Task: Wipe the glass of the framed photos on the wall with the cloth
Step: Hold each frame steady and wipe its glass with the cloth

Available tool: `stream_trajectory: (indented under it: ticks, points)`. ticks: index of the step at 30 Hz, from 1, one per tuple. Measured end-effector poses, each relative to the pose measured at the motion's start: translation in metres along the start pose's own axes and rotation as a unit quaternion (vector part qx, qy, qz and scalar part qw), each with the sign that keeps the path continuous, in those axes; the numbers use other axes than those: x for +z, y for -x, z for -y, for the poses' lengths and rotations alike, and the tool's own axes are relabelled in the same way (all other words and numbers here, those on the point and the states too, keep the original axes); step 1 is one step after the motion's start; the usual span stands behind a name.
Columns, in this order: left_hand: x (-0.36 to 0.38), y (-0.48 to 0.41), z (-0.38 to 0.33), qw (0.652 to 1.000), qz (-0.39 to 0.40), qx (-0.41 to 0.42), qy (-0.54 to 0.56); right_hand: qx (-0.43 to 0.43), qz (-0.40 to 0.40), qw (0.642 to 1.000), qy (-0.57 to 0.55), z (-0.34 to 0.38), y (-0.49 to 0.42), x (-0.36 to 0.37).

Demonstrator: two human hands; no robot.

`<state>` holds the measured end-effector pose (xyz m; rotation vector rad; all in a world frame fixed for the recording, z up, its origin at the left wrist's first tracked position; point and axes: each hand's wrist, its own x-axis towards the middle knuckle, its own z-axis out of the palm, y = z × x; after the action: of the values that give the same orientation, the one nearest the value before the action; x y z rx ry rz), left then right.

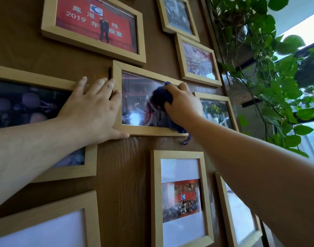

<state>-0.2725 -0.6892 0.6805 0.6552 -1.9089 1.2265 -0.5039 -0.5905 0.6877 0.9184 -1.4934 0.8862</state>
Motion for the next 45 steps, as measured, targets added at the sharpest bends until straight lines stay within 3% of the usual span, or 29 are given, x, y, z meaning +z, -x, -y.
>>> stream_trajectory:
  ticks: [4,6,9,15,17,21,24,28,33,37,40,45]
  points:
    - [0.003,-0.001,0.002,1.000,-0.012,-0.005,0.005,-0.197,-0.018,0.980,-0.031,0.052,0.010,0.004]
    - [0.005,-0.001,0.002,1.000,-0.018,-0.007,0.005,-0.236,-0.030,0.971,0.005,0.056,0.015,0.003]
    - [0.005,0.000,0.003,1.000,-0.022,0.000,0.015,-0.217,-0.005,0.974,0.072,0.027,0.017,-0.004]
    - [0.007,0.000,0.000,0.999,-0.031,-0.006,0.012,-0.056,0.041,0.983,0.168,-0.033,0.024,-0.013]
    - [0.007,0.000,0.001,0.999,-0.030,-0.006,0.010,-0.091,0.040,0.982,0.162,-0.026,0.027,-0.015]
    - [0.004,-0.001,0.002,1.000,-0.023,-0.001,0.007,-0.266,0.036,0.955,0.127,0.025,0.034,-0.018]
    - [0.003,0.000,0.001,1.000,-0.024,0.001,0.008,-0.344,0.039,0.934,0.091,0.053,0.033,-0.019]
    - [0.001,-0.002,0.001,1.000,-0.015,-0.001,-0.001,-0.337,0.066,0.929,0.134,0.028,0.034,-0.026]
    - [0.002,0.000,0.000,1.000,-0.023,0.000,-0.005,-0.220,0.130,0.948,0.192,-0.032,0.048,-0.030]
    - [0.000,-0.001,-0.001,1.000,-0.025,0.001,-0.004,-0.166,0.137,0.954,0.210,-0.048,0.053,-0.032]
    - [0.000,-0.002,-0.001,1.000,-0.021,-0.002,-0.008,-0.177,0.122,0.962,0.170,-0.028,0.051,-0.029]
    - [0.002,-0.003,0.000,1.000,-0.015,0.000,-0.012,-0.271,0.084,0.956,0.074,0.026,0.044,-0.024]
